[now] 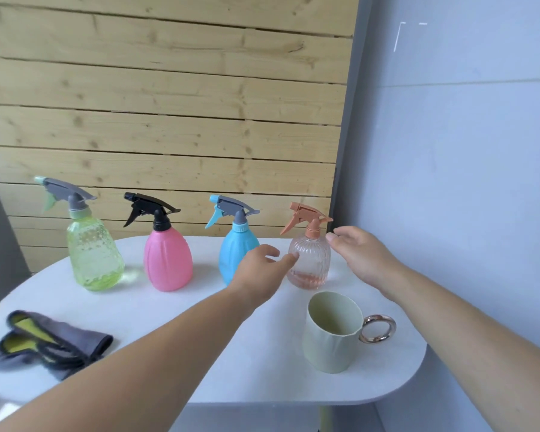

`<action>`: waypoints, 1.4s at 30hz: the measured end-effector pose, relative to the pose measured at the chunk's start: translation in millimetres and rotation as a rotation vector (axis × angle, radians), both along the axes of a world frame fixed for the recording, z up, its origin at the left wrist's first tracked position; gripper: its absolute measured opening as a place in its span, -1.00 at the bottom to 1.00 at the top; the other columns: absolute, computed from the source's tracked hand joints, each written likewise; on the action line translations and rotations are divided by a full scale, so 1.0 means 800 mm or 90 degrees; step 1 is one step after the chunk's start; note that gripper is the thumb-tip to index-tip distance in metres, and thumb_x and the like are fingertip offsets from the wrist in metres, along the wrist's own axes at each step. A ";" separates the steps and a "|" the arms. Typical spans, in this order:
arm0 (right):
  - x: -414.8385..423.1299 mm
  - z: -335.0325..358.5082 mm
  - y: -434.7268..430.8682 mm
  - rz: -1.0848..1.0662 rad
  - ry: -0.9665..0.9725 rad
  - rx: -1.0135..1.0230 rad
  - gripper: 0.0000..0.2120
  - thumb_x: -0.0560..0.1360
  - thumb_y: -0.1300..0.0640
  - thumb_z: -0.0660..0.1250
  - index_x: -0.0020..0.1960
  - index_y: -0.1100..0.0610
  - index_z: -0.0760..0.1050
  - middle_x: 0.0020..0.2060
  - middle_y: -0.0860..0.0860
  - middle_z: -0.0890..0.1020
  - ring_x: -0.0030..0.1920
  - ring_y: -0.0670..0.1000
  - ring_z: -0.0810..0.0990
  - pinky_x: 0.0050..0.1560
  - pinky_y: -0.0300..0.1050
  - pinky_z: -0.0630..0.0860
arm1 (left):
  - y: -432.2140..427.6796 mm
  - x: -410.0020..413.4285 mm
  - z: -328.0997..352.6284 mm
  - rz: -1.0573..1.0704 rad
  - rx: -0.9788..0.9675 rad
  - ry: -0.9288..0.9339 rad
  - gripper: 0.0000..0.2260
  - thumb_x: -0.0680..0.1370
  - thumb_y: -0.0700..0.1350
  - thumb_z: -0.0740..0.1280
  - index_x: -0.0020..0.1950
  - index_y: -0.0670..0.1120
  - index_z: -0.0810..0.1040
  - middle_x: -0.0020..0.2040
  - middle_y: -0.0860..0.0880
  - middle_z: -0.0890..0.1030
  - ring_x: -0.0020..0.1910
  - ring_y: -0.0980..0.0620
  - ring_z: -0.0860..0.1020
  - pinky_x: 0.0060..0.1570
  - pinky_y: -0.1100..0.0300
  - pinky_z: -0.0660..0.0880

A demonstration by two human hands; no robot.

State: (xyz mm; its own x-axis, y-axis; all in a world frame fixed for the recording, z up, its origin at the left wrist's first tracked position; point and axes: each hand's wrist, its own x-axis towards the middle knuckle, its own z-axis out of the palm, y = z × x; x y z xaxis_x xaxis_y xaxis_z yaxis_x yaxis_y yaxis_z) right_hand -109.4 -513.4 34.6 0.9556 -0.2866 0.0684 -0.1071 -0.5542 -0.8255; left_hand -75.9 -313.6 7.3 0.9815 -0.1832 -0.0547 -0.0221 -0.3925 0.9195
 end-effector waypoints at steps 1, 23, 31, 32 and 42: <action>-0.012 0.008 0.009 -0.015 -0.034 -0.029 -0.62 0.58 -0.17 0.25 0.31 -0.02 0.47 0.32 -0.05 0.54 0.34 -0.01 0.48 0.32 -0.01 0.42 | 0.013 -0.007 0.003 0.004 -0.005 -0.002 -0.50 0.54 0.29 0.40 0.28 -0.07 0.57 0.09 0.00 0.64 0.07 -0.05 0.64 0.12 -0.01 0.63; -0.026 -0.077 0.474 0.573 -0.030 -0.411 -0.53 0.65 -0.03 0.12 0.54 -0.17 0.20 0.61 -0.09 0.04 0.60 0.01 -0.10 0.58 0.00 -0.07 | 0.457 -0.111 -0.068 0.266 0.170 -0.052 -0.65 0.73 0.14 0.12 0.27 -0.10 0.50 0.11 -0.01 0.64 0.21 -0.16 0.56 0.24 -0.11 0.48; -0.001 -0.100 0.495 0.593 -0.045 -0.567 -0.58 0.67 -0.04 0.01 0.52 -0.18 0.26 0.60 -0.12 0.08 0.56 0.02 0.07 0.50 0.04 0.12 | 0.449 -0.106 -0.078 0.214 0.177 -0.100 -0.69 0.74 0.03 0.14 0.30 -0.17 0.48 0.20 -0.09 0.63 0.26 -0.19 0.51 0.21 -0.06 0.45; -0.007 -0.099 0.487 0.576 -0.045 -0.569 -0.58 0.67 -0.04 0.01 0.52 -0.17 0.26 0.59 -0.10 0.10 0.55 0.03 0.09 0.49 0.04 0.13 | 0.446 -0.106 -0.080 0.206 0.213 -0.110 -0.64 0.74 0.03 0.14 0.39 -0.19 0.46 0.30 -0.14 0.60 0.33 -0.20 0.47 0.30 -0.06 0.40; -0.097 -0.115 0.291 0.191 0.088 -0.614 -0.49 0.64 -0.19 -0.09 0.54 -0.06 0.17 0.54 0.01 0.18 0.50 0.09 0.16 0.49 0.02 0.17 | 0.371 -0.096 -0.092 0.080 0.363 -0.154 -0.54 0.72 0.16 0.08 0.53 -0.01 0.45 0.52 -0.02 0.46 0.51 -0.08 0.37 0.51 0.02 0.26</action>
